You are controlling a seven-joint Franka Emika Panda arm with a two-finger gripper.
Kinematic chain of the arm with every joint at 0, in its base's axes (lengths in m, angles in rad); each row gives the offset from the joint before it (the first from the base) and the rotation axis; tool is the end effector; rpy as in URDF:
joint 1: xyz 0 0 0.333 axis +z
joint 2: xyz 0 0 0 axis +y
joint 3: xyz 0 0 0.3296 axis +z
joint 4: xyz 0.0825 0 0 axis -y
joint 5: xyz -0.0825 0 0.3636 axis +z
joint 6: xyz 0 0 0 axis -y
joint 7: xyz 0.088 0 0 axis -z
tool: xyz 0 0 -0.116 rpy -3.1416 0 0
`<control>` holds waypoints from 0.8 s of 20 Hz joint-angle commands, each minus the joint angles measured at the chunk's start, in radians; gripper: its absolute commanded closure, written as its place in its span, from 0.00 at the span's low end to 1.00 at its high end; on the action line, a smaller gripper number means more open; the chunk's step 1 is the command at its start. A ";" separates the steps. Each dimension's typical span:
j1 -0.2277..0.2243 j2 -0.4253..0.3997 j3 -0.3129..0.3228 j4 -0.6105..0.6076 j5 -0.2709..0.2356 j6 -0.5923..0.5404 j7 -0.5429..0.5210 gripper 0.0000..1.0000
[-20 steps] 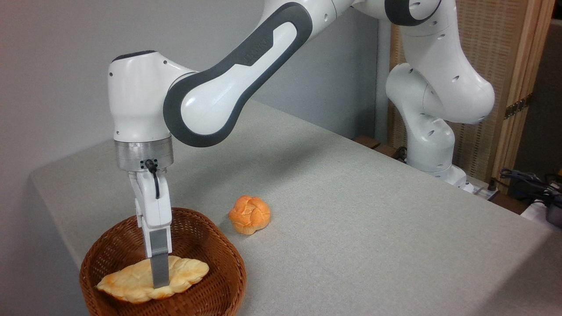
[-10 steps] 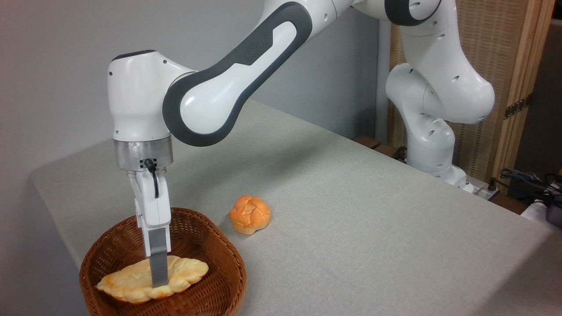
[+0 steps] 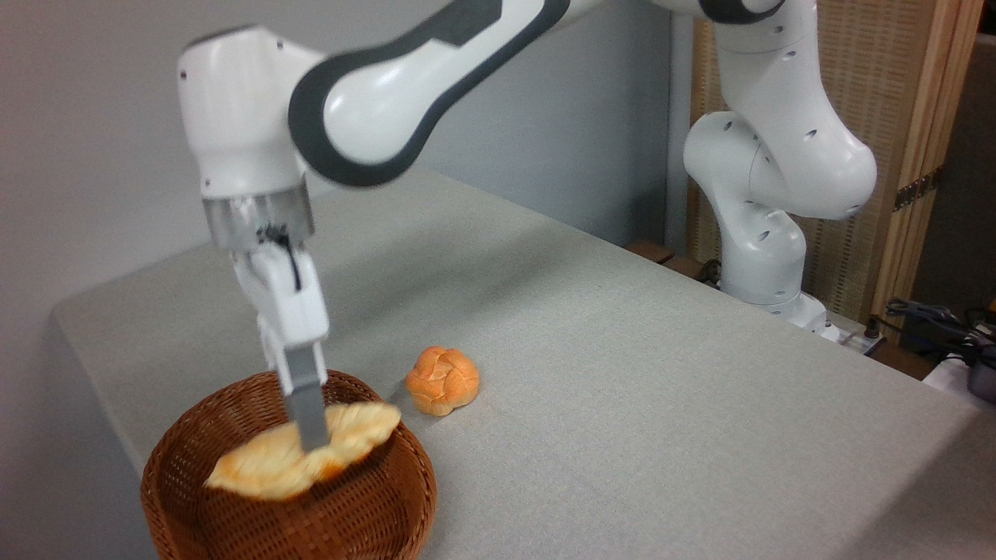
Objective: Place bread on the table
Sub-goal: 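Lift the braided bread out of the basket and carry it beside the orange bun, then lower the bread onto the table and open the gripper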
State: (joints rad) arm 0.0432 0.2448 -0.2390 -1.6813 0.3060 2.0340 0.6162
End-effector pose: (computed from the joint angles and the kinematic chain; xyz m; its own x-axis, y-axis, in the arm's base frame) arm 0.6236 -0.0906 0.4835 0.6074 -0.7930 -0.0482 -0.7768 -0.5801 -0.2452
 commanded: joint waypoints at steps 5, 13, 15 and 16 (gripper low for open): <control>0.018 -0.255 0.082 -0.076 -0.182 -0.328 0.088 1.00; -0.017 -0.417 0.099 -0.351 -0.191 -0.304 0.220 0.16; -0.028 -0.415 0.099 -0.363 -0.225 -0.284 0.220 0.00; -0.028 -0.415 0.099 -0.363 -0.226 -0.279 0.220 0.00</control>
State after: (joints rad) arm 0.0281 -0.1556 -0.1513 -2.0184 0.1135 1.7201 0.8182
